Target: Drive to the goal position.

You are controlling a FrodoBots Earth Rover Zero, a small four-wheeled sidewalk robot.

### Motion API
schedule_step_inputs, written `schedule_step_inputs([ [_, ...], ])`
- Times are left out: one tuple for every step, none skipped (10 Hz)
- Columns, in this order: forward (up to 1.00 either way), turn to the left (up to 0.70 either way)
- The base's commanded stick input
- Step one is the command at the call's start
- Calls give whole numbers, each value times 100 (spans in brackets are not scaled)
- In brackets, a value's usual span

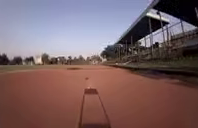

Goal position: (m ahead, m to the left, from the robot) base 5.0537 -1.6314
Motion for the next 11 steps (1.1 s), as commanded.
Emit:
schedule_step_inputs([
  [70,0],
  [70,0],
  [70,0],
  [70,0],
  [70,0],
  [70,0],
  [70,0],
  [70,0],
  [64,0],
  [47,0],
  [45,0],
])
